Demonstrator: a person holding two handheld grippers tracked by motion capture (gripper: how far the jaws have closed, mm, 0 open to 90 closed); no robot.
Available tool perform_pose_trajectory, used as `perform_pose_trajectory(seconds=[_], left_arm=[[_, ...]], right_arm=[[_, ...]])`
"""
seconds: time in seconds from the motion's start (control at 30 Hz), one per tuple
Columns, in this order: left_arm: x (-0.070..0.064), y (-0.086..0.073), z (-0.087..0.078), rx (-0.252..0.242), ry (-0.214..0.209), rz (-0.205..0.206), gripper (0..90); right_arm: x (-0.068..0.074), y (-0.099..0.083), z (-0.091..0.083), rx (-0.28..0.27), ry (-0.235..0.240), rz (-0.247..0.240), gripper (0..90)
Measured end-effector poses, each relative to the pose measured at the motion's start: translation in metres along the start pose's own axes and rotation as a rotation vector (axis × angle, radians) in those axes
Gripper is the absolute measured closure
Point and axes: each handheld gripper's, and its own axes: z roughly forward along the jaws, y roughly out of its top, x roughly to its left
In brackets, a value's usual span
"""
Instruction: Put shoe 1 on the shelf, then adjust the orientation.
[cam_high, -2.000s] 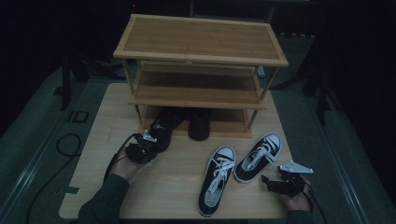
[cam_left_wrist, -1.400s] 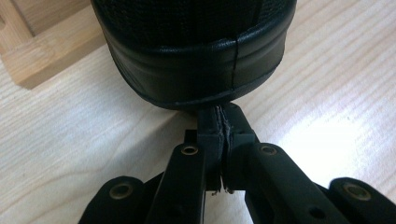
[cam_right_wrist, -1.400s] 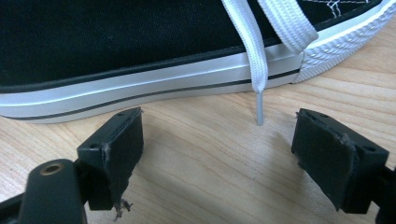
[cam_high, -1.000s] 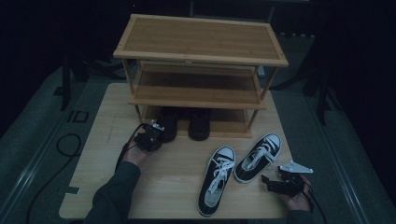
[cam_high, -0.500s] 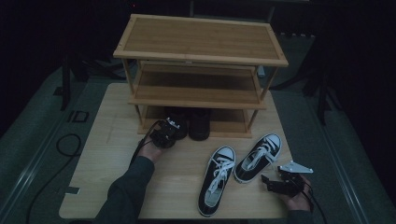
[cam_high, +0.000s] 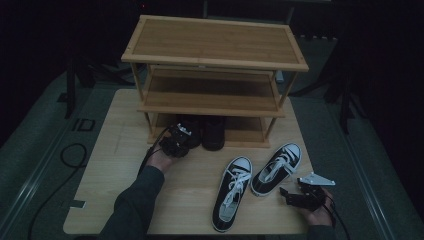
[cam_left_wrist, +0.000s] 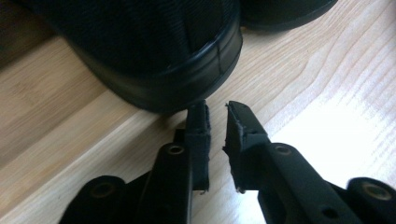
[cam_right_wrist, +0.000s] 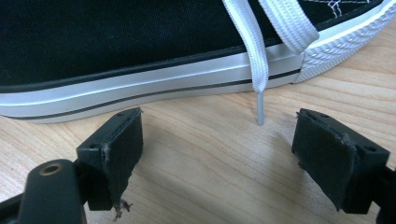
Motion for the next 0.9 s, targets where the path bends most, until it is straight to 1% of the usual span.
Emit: perform_pose_trajectory(seconds=[0.1, 0.17, 0.27, 0.33, 0.37, 0.53, 0.67, 0.73, 0.77, 0.83, 0.9], left_arm=[[0.005, -0.006, -0.005, -0.016, -0.014, -0.016, 74.5], [0.007, -0.010, -0.007, -0.026, -0.023, -0.016, 71.9], [0.011, -0.017, -0.011, -0.028, -0.034, -0.011, 69.6], [0.014, -0.021, -0.014, -0.035, -0.036, -0.015, 69.0], [0.015, -0.023, -0.015, -0.040, -0.039, -0.024, 68.7], [0.021, -0.034, -0.024, -0.051, -0.029, -0.028, 66.1], [0.025, -0.045, -0.034, -0.066, -0.014, -0.043, 65.4], [0.027, -0.050, -0.038, -0.078, -0.010, -0.048, 64.8], [0.028, -0.053, -0.040, -0.077, -0.010, -0.053, 64.3], [0.029, -0.056, -0.041, -0.079, -0.010, -0.061, 63.3], [0.033, -0.064, -0.040, -0.075, 0.002, -0.071, 62.9]], right_arm=[[0.000, 0.000, 0.000, 0.000, 0.000, 0.000, 16.3], [0.000, 0.000, 0.000, 0.000, 0.000, -0.001, 16.3], [0.000, 0.000, 0.000, 0.000, 0.000, 0.000, 16.3], [0.000, 0.000, 0.000, 0.000, 0.000, 0.000, 16.3], [0.000, 0.000, 0.000, 0.000, 0.000, 0.000, 16.3], [0.000, 0.000, 0.000, -0.001, -0.002, 0.001, 16.4], [0.001, 0.000, 0.000, 0.000, -0.006, 0.003, 16.3], [0.001, 0.000, 0.000, 0.000, -0.010, 0.006, 16.3], [0.001, 0.000, 0.000, 0.000, -0.012, 0.008, 16.2], [0.001, 0.000, 0.000, 0.000, -0.013, 0.009, 16.1], [0.002, 0.001, 0.001, 0.003, -0.008, 0.003, 14.5]])
